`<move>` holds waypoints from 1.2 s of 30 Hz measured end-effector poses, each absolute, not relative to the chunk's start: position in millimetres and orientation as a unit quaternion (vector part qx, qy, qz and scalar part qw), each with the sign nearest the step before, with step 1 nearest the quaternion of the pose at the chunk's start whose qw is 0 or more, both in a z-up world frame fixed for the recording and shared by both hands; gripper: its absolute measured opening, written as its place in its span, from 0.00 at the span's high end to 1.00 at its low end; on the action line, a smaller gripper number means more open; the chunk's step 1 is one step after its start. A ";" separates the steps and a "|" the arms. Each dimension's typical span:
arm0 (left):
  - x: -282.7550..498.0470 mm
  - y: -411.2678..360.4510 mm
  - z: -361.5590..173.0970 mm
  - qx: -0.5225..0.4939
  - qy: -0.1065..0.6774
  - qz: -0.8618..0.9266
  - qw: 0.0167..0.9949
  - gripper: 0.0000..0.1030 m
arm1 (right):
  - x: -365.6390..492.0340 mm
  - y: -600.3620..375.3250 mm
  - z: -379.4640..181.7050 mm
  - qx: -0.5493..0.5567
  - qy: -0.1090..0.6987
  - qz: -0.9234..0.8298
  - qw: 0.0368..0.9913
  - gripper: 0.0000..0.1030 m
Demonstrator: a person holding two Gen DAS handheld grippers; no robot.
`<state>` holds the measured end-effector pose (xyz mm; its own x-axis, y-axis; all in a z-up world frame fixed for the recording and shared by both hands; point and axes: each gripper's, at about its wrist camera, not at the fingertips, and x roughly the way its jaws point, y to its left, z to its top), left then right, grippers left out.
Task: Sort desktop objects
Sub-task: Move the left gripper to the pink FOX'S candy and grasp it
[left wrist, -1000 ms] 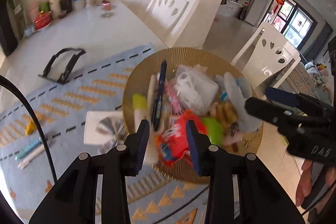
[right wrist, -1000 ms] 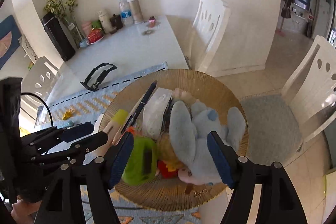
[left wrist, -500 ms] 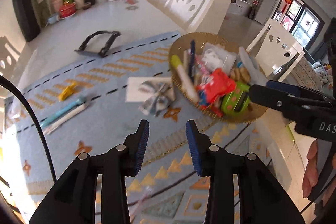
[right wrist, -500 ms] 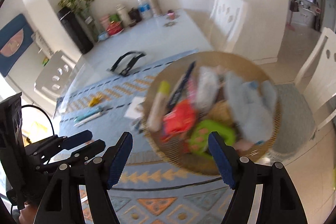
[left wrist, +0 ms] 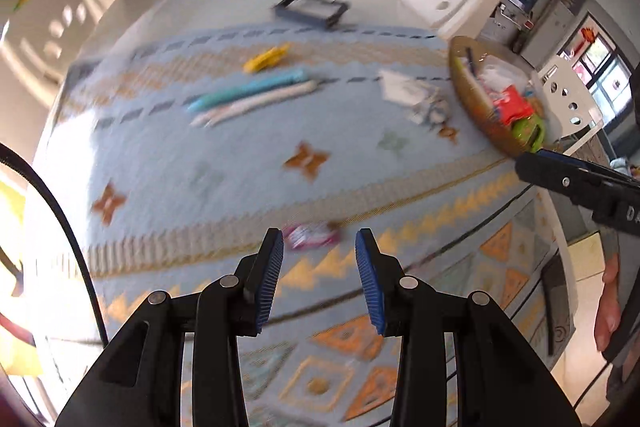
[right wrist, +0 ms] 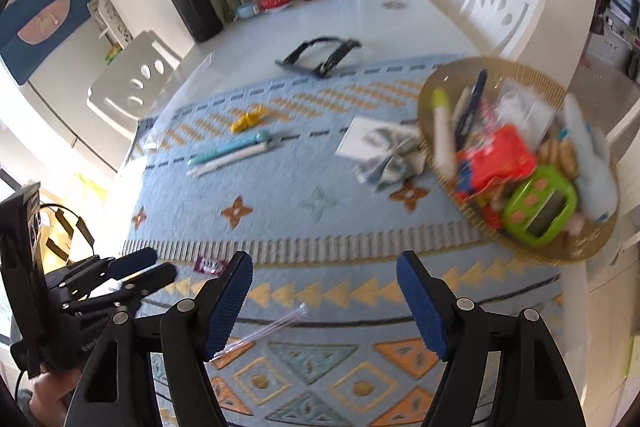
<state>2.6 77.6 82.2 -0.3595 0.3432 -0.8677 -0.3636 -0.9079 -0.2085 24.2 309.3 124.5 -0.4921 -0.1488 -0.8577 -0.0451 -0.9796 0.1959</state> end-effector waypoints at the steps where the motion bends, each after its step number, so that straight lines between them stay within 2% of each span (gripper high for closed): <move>1: 4.8 67.3 77.0 -0.527 0.009 0.822 0.216 0.66 | 24.8 303.9 118.5 0.509 -0.099 -0.855 0.028 0.29; 8: 9.9 47.6 48.6 -0.544 0.023 0.800 0.251 0.66 | 33.9 283.5 92.9 0.534 -0.111 -0.838 0.011 0.29; 19: -6.6 82.7 27.6 -0.498 0.096 0.792 0.340 0.66 | 54.5 287.6 92.1 0.542 -0.120 -0.831 -0.039 0.29; 29: -3.9 105.1 21.7 -0.462 0.141 0.798 0.360 0.67 | 57.2 299.4 81.4 0.551 -0.147 -0.819 -0.061 0.29; 33: -2.5 100.5 24.1 -0.465 0.111 0.798 0.367 0.86 | 57.5 294.7 77.3 0.555 -0.147 -0.817 -0.058 0.29; 36: 3.8 98.5 29.8 -0.455 0.092 0.804 0.370 0.89 | 58.6 283.7 68.3 0.565 -0.141 -0.811 -0.052 0.29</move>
